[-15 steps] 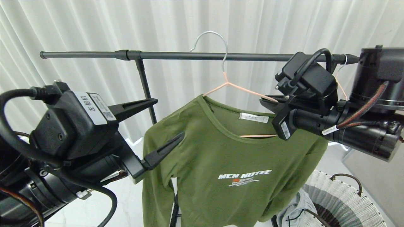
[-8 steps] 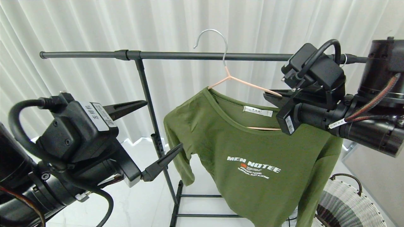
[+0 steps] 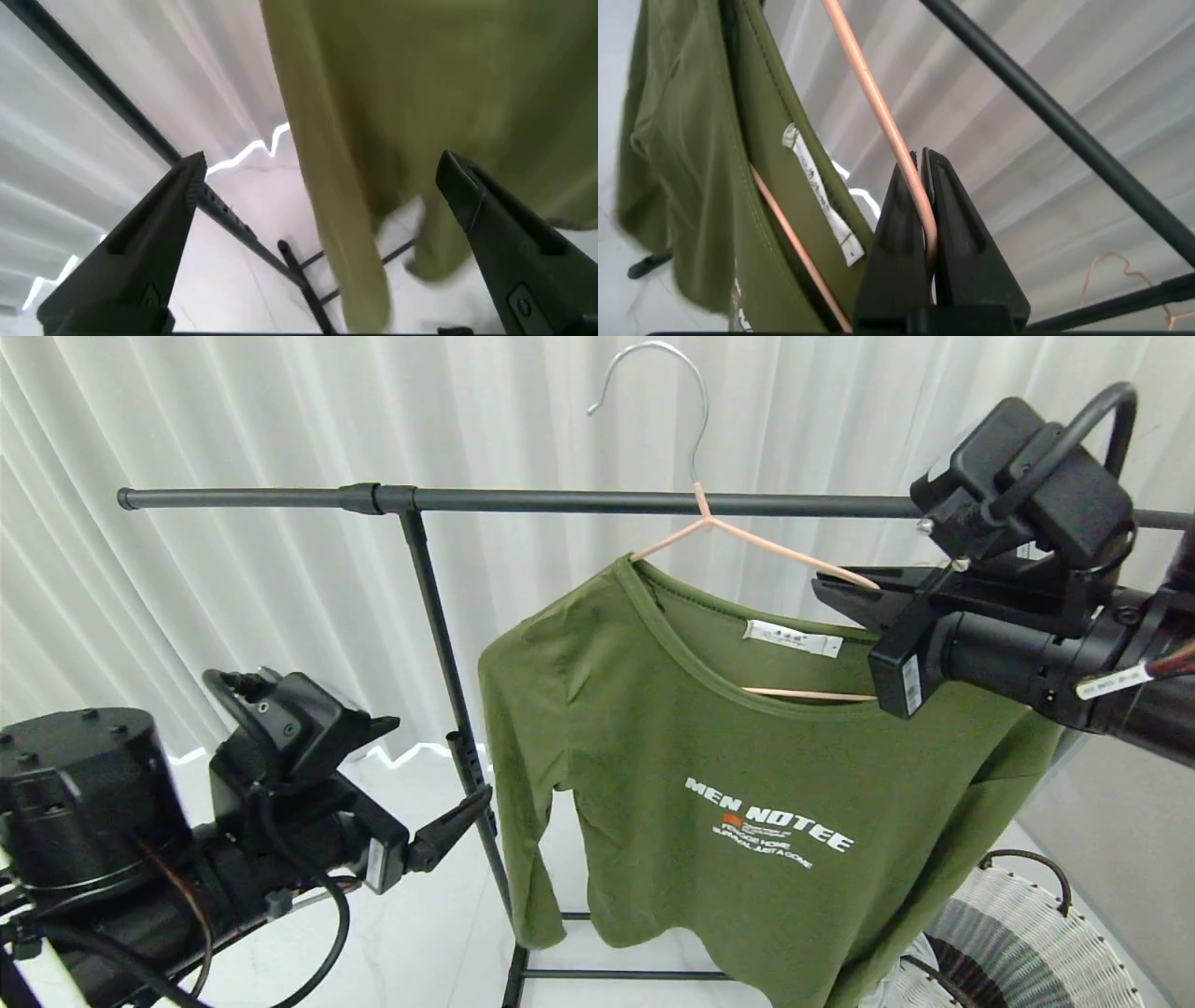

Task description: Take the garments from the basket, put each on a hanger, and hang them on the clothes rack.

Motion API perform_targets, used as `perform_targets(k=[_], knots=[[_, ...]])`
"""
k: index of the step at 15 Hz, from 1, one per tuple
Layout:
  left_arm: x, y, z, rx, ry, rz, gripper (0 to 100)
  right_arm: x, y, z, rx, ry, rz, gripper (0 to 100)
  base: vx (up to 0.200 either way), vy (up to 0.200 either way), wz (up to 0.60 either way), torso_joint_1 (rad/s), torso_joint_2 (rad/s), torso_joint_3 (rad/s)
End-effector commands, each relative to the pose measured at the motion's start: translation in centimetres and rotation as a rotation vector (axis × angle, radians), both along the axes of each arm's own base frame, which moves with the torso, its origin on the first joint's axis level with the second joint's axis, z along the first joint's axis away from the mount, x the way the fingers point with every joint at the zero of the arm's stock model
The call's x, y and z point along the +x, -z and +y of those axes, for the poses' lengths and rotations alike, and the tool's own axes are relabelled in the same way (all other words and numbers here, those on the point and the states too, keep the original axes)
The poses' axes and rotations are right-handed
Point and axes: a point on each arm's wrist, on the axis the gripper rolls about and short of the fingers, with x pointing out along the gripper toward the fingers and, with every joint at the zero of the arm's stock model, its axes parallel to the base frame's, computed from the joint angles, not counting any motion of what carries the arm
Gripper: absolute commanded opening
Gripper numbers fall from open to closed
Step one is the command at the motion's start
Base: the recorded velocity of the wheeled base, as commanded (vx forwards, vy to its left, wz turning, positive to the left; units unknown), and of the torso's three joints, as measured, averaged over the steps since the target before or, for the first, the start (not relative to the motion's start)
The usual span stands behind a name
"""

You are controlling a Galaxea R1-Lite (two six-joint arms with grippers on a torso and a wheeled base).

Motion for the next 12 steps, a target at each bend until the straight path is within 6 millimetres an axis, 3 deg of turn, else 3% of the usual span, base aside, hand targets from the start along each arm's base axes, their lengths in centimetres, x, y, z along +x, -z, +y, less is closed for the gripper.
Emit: perform_targets(k=[1, 3, 5, 6, 9, 12], knots=[[3.3, 1.2, -0.6, 0.011, -0.031, 0.06, 100, -1.3, -0.7, -0.2, 0.022, -0.033, -0.019, 0, 0.0, 0.0, 0.0, 0.0, 0.0, 0.0], [4.9, 1.1, 0.0, 0.011, -0.074, 0.058, 100, -1.8, -0.7, -0.1, 0.024, -0.051, -0.019, 0, 0.0, 0.0, 0.0, 0.0, 0.0, 0.0], [5.2, 1.2, 0.6, 0.01, -0.097, 0.06, 100, -2.0, -0.8, -0.2, 0.028, -0.054, -0.023, 0, 0.0, 0.0, 0.0, 0.0, 0.0, 0.0], [5.2, 1.3, 0.6, 0.012, -0.097, 0.066, 0, -2.0, -0.9, -0.3, 0.029, -0.054, -0.024, 0, 0.0, 0.0, 0.0, 0.0, 0.0, 0.0], [4.8, 1.8, 0.7, 0.018, -0.103, 0.084, 0, -2.3, -1.1, -0.5, 0.038, -0.053, -0.029, 0, 0.0, 0.0, 0.0, 0.0, 0.0, 0.0], [4.1, 2.6, 2.8, 0.034, -0.179, 0.108, 0, -2.1, -1.0, -1.4, 0.042, -0.014, -0.03, 0, 0.0, 0.0, 0.0, 0.0, 0.0, 0.0]])
